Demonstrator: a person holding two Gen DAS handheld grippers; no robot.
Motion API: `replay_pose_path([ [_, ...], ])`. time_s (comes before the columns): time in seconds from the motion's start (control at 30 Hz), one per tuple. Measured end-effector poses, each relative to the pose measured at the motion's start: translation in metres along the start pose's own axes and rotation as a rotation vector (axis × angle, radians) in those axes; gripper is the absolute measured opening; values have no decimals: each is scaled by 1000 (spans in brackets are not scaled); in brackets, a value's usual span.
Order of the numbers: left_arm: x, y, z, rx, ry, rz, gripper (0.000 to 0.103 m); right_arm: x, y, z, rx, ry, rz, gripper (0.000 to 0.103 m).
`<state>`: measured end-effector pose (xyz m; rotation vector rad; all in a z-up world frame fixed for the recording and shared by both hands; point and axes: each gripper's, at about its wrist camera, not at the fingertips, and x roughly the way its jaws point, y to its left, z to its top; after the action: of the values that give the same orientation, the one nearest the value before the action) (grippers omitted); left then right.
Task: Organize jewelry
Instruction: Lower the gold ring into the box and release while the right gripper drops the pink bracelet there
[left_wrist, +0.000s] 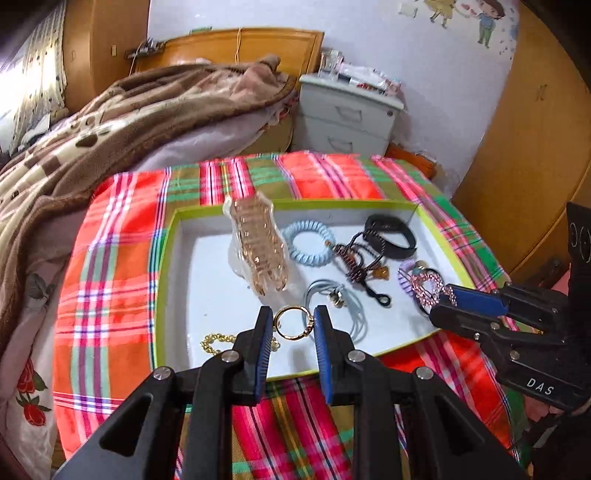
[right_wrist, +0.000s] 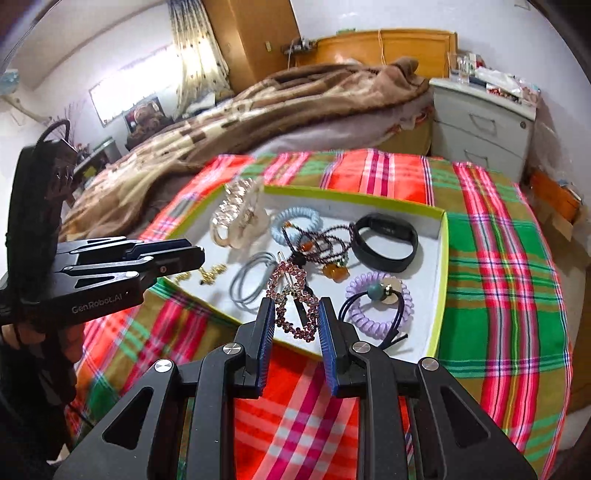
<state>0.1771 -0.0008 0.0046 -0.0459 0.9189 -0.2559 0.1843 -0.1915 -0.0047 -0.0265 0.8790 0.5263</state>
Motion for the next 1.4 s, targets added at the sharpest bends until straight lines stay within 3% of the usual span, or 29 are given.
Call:
replay_pose_path([
  [0.47, 27, -1, -2, 4, 45, 36, 24, 33, -5, 5, -22, 114, -40, 24],
  [0.83, 34, 0, -3, -6, 66, 22, 26, 35, -4, 6, -26, 110, -63, 25],
  [1.0, 33, 0, -4, -12, 68, 21, 30, 29, -3, 6, -12, 80, -60, 26],
  [1.13, 23, -2, -5, -12, 48, 29, 34, 19, -2, 6, 10, 42, -59, 40],
  [1.3, 0, -10, -9, -14, -11, 64, 39, -2, 10, 1, 4, -27, -106, 40],
  [1.4, -14, -14, -13, -20, -48, 102, 39, -14, 21, -5, 2, -75, -181, 40],
])
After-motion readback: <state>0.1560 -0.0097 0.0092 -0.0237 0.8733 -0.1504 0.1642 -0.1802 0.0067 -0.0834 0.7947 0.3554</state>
